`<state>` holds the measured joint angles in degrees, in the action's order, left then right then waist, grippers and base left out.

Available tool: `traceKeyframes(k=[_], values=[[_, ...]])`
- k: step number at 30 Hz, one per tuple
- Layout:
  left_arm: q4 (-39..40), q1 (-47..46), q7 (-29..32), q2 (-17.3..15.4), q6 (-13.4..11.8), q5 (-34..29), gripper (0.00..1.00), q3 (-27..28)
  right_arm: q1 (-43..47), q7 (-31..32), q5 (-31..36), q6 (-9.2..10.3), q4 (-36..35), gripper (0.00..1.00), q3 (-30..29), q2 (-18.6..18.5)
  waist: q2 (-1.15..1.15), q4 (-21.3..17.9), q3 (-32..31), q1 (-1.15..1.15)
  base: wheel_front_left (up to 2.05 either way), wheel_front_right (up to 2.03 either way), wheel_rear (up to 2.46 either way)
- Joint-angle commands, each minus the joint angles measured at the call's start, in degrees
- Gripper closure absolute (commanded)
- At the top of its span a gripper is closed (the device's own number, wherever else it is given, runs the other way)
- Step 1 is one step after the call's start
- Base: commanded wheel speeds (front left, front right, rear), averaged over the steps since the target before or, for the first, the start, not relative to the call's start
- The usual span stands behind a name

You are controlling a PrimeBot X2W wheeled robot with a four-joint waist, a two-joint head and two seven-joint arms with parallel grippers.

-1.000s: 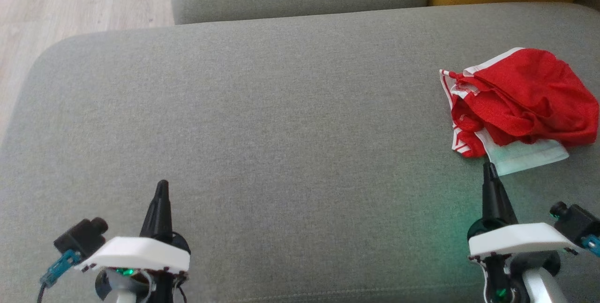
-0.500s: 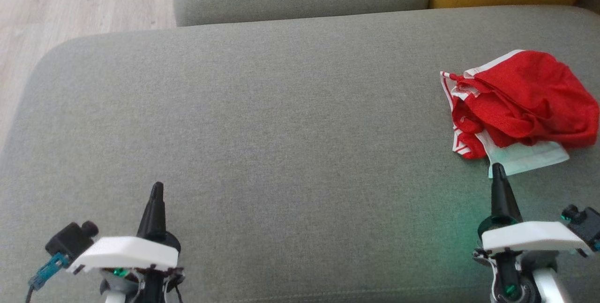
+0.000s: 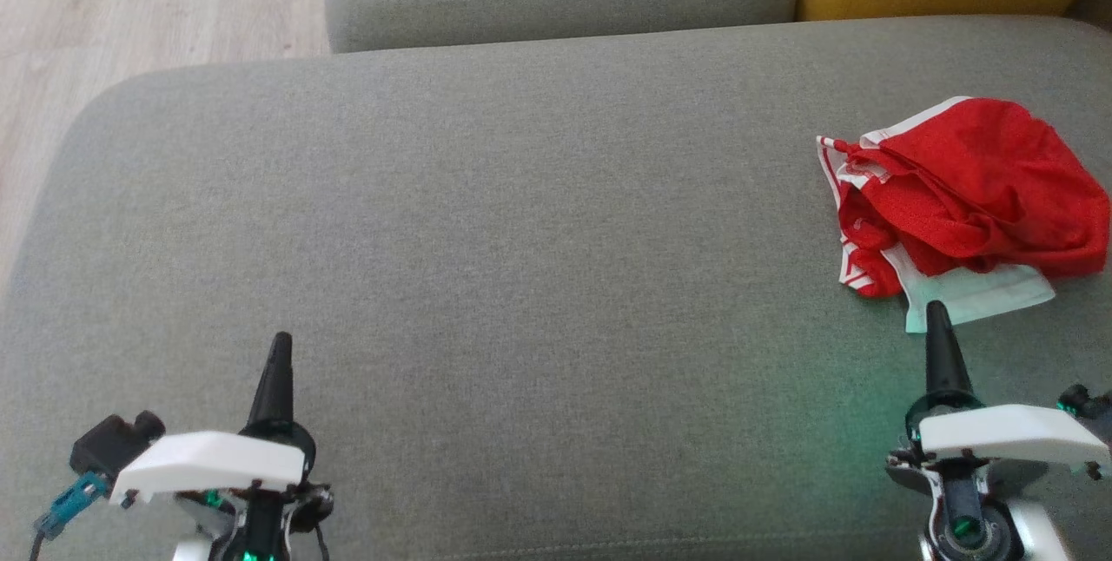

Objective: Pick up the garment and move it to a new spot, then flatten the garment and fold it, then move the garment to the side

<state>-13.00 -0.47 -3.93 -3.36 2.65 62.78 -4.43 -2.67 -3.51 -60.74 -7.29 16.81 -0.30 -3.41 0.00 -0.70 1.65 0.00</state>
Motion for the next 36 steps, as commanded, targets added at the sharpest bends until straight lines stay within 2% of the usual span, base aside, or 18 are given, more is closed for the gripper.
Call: traceKeyframes(k=[1,36], values=[[1.7,-3.0,0.4,-1.0,0.7,1.4,1.00,2.0,-2.7,0.3,-1.6,-0.12,-2.3,1.00,0.4,-1.0,0.00,0.0,0.0,0.00,0.00,0.00,0.00],[-0.2,-4.8,6.2,-1.1,3.6,22.4,1.00,6.7,-3.1,6.0,-23.8,-0.18,-2.7,1.00,-2.8,-1.0,0.00,0.5,-1.0,0.00,0.00,0.00,0.00]])
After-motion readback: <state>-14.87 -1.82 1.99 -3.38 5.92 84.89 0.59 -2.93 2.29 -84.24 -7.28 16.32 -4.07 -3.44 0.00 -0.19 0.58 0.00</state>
